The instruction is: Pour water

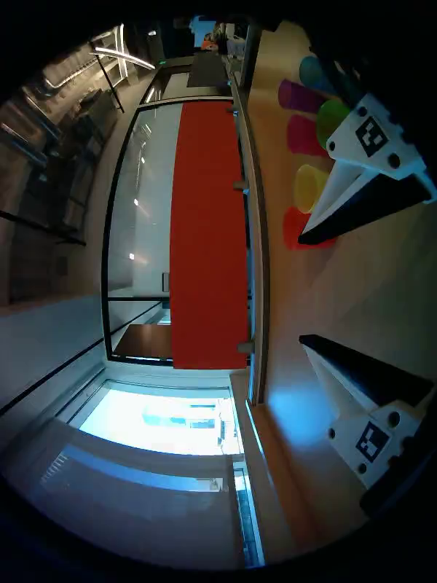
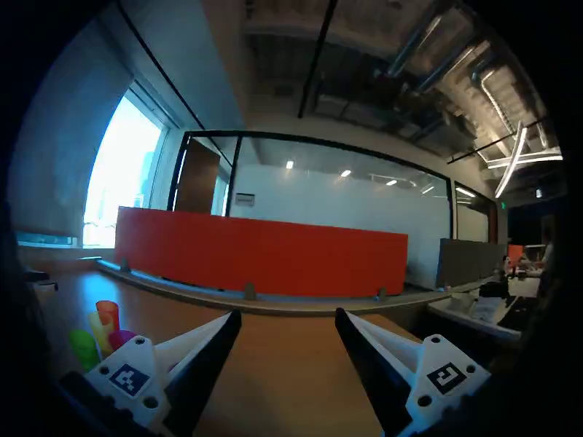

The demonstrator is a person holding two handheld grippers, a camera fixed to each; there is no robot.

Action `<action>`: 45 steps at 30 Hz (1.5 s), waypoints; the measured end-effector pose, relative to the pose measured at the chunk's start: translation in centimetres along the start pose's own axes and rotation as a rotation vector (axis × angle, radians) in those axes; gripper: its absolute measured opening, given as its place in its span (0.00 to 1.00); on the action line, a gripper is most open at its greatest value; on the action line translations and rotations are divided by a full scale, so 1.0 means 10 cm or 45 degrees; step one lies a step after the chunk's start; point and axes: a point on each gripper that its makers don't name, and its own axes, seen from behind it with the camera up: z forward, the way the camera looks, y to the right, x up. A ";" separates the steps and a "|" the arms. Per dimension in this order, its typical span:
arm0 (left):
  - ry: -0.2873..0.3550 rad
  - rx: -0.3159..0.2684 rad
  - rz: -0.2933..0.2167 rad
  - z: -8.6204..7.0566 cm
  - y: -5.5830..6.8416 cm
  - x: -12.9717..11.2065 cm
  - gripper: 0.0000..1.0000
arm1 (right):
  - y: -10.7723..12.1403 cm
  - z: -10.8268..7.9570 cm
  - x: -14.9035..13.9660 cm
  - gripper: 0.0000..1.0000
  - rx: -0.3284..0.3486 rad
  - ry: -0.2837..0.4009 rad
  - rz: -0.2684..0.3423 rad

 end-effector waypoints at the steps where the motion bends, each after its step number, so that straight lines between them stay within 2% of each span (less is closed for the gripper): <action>1: 0.000 0.000 0.000 0.00 0.00 0.00 0.91 | 0.01 0.00 -0.01 1.00 0.000 0.003 0.005; 6: 0.000 0.000 0.000 0.00 0.00 0.00 0.91 | 0.04 0.02 -0.07 1.00 0.005 0.011 0.014; 18: 0.000 0.000 0.000 -0.01 0.00 0.00 0.91 | -0.12 0.12 -0.33 1.00 0.034 -0.009 -0.005; 32: 0.000 0.000 0.000 0.00 0.00 0.00 0.91 | -0.12 0.18 -0.79 1.00 0.041 -0.085 0.068; 39: 0.000 0.000 0.000 0.00 0.00 0.00 0.91 | -0.17 0.16 -0.88 1.00 0.064 -0.086 0.105; 45: 0.000 0.000 0.000 0.00 0.00 0.00 0.91 | -0.16 0.18 -0.97 1.00 0.062 -0.096 0.104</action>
